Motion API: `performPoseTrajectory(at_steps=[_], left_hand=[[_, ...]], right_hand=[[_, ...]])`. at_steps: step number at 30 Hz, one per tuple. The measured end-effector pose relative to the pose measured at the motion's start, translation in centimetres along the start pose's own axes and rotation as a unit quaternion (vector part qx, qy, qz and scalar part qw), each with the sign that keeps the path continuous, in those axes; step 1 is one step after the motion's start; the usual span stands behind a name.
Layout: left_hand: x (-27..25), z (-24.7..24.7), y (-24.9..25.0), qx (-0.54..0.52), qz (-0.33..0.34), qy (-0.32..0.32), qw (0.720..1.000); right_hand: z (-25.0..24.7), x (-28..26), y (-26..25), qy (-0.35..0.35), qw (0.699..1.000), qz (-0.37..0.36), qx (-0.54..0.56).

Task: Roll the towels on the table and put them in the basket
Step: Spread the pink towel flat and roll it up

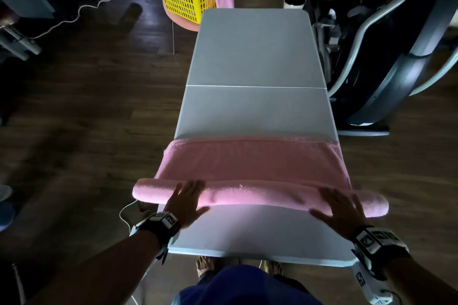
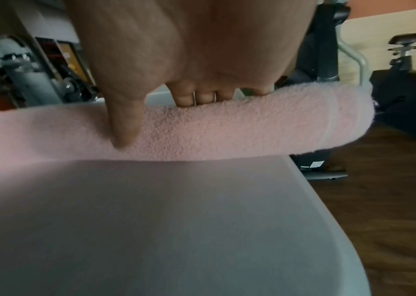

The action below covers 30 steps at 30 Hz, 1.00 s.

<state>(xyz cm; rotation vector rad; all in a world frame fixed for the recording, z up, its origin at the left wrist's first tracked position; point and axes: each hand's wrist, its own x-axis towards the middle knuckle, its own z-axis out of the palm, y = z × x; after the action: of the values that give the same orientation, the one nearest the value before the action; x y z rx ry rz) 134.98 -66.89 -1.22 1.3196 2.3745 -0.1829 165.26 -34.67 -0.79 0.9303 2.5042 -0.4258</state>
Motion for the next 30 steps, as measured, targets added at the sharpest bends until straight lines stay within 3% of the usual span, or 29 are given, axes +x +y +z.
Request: performPoseTrajectory(at_steps=[2, 3, 4, 7, 10, 14, 18, 23, 26, 28, 30], left_hand=[[-1.0, -0.1, 0.4, 0.029, 0.025, -0.008, 0.999], [-1.3, 0.2, 0.5, 0.027, 0.028, 0.026, 0.999], [-1.5, 0.6, 0.5, 0.019, 0.036, 0.074, 0.996], [-1.6, -0.1, 1.0, 0.005, 0.03, 0.046, 0.998], [-0.7, -1.3, 0.8, 0.011, 0.017, 0.103, 0.995], [0.4, -1.5, 0.2, 0.016, -0.022, 0.067, 0.997], [0.1, -0.7, -0.1, 0.007, 0.037, 0.037, 0.999], [1.4, -2.3, 0.2, 0.014, 0.041, 0.057, 0.997], [2.7, -2.2, -0.7, -0.011, 0.006, 0.084, 0.996], [2.8, -1.8, -1.2, 0.0, -0.019, 0.075, 0.997], [3.0, -1.1, -1.9, 0.016, 0.022, 0.082, 0.996]], right_hand=[[1.5, -0.8, 0.4, 0.044, 0.997, -0.047, -0.036], [1.8, -1.1, 0.5, 0.058, 0.996, -0.052, -0.037], [1.8, -1.5, 0.3, 0.034, 0.998, -0.036, -0.033], [0.8, -1.8, -0.4, -0.01, 0.998, -0.026, -0.057], [-0.4, -0.8, -0.4, -0.027, 0.998, -0.006, -0.05], [-0.6, 0.6, -0.1, 0.02, 1.0, 0.018, 0.013], [0.4, -0.3, -0.9, 0.018, 0.999, 0.002, -0.044], [-1.8, 1.4, -1.0, 0.08, 0.996, -0.015, -0.039], [-2.3, 2.9, -0.8, 0.12, 0.993, -0.006, 0.013], [-1.8, 3.3, -0.6, 0.104, 0.994, 0.005, 0.031], [-1.4, 3.2, -0.1, 0.07, 0.997, -0.009, -0.009]])
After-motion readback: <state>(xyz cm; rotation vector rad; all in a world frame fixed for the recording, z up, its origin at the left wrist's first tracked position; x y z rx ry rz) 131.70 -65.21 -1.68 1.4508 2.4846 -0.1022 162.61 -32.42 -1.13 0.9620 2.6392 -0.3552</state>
